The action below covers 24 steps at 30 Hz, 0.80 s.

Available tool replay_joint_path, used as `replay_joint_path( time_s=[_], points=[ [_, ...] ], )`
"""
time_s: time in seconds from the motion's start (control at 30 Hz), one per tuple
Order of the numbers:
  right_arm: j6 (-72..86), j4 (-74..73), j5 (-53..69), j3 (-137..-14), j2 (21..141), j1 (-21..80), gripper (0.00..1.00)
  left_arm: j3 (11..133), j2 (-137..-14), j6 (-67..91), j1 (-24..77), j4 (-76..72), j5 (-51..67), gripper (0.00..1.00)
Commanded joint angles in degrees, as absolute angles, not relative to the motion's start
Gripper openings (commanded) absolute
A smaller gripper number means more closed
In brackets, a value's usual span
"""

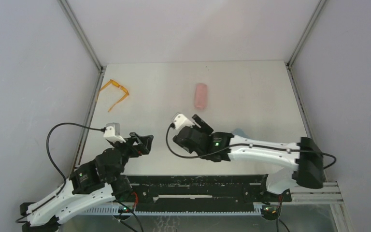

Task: Organize the sunglasses
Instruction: Place the sunglasses case at the center of the board, then adjust the sunglasses case at the center of the board.

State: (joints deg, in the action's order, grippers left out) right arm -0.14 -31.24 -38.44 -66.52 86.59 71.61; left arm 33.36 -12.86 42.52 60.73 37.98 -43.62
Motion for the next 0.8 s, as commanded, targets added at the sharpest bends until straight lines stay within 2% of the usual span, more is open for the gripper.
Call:
replay_joint_path(
  time_s=[0.0,0.27,0.47,0.77],
  points=[
    [19.6,-31.93,-37.08,-62.1,77.14,68.62,0.78,31.98,-18.06,41.39,60.55,31.35,-40.18,0.98],
    [48.69,-31.5,-35.6,-49.09,70.63,61.05,0.68,33.24,-24.81,38.76,60.41,27.44,-36.63,0.96],
    [53.69,-27.72,-31.12,-47.03,75.94,58.1,0.63,32.38,-25.53,38.85,60.47,25.98,-34.32,0.94],
    [55.24,-24.83,-27.53,-47.36,82.57,54.91,0.49,31.89,-24.17,38.85,60.44,26.27,-33.49,0.9]
  ],
)
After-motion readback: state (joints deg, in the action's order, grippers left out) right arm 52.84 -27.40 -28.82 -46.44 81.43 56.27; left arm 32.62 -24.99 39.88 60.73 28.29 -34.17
